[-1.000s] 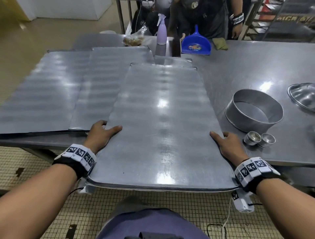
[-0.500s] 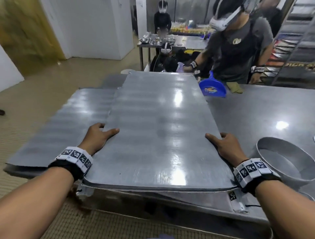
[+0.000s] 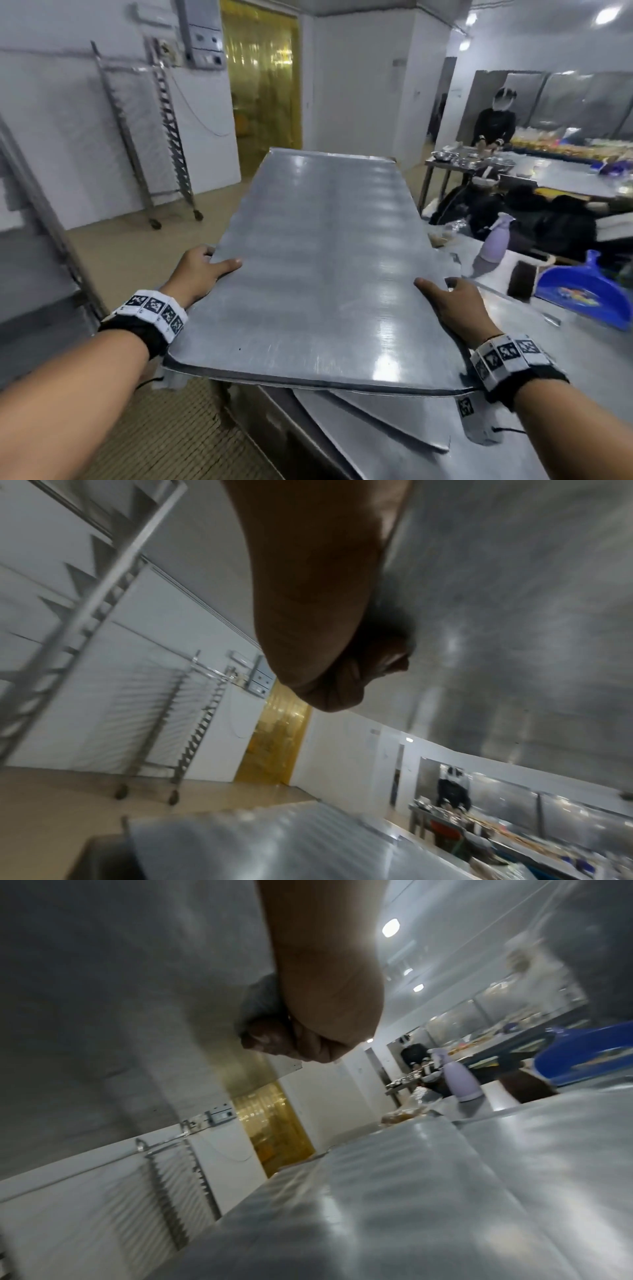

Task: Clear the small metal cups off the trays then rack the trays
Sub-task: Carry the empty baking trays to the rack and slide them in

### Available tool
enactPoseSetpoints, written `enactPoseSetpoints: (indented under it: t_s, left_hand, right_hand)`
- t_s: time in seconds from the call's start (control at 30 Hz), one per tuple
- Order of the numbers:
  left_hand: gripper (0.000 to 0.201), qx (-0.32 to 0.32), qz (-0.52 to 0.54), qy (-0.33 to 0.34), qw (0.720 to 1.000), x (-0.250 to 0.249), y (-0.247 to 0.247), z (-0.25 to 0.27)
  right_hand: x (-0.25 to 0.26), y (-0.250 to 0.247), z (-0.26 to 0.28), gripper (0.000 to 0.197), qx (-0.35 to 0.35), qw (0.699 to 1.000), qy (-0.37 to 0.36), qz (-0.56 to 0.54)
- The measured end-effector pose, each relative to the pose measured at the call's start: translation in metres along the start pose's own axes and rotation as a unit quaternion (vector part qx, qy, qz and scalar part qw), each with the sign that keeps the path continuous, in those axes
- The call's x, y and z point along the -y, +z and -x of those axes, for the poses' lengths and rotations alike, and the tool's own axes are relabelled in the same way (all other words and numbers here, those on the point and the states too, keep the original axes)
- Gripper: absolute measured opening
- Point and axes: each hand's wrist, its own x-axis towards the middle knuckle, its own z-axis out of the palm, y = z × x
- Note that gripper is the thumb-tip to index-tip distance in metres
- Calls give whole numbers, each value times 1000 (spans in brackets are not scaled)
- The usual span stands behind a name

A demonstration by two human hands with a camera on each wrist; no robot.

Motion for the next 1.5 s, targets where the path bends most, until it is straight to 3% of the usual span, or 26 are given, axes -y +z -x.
enactPoseSetpoints:
  t_s: [0.1,0.17,0.23,0.33,0.43,0.5,0.57,0.7,0.77,0.87,0.93,1.0,1.07,1.13,1.27,1.4,1.5]
  left_hand:
    - [23,-57,4,-17,998,1,-26,28]
    - [23,-96,-7,-22,995,-2,-41,54]
    - [23,-128,-17,-30,991,-4,-56,80]
    - [21,-176,-48,-43,982,-9,-77,119]
    - [33,-225,-74,-58,970,-7,-97,155]
    - [27,-251,-80,-66,962,-8,-110,180]
    - [29,-272,-86,-77,955,-9,-121,203]
    - [59,-311,-89,-109,940,-5,-149,244]
    - [53,-336,-91,-120,930,-6,-160,265]
    - [48,-369,-100,-148,912,-2,-181,290]
    - [48,-390,-96,-162,902,4,-198,304]
    - [50,-410,-95,-165,892,9,-216,314]
    - [38,-415,-92,-163,890,13,-233,320]
    - [29,-424,-97,-170,884,16,-251,323]
    - [77,-440,-136,-168,872,31,-300,321]
    - [60,-440,-136,-170,871,43,-349,310]
    - [67,-434,-140,-184,871,58,-392,297]
  right_hand:
    - [16,6,-11,55,55,998,-18,-6]
    - [17,17,-22,82,80,996,-42,-3]
    - [23,26,-25,95,106,992,-62,6]
    - [35,40,-22,104,138,987,-86,-2]
    - [41,59,-15,105,167,980,-109,9]
    - [48,75,-10,109,197,973,-120,-3]
    - [61,86,0,103,223,965,-134,-19]
    - [89,109,19,72,266,951,-158,-18]
    - [100,128,26,73,287,944,-163,-20]
    - [123,152,42,52,308,934,-178,-19]
    - [138,171,52,55,324,928,-183,-18]
    - [149,197,58,78,338,922,-190,-20]
    - [160,225,64,94,348,916,-201,-13]
    - [175,247,73,89,368,906,-208,-8]
    - [204,293,91,64,369,903,-220,-14]
    - [232,342,105,72,369,904,-216,-28]
    - [254,373,114,74,357,906,-227,-18]
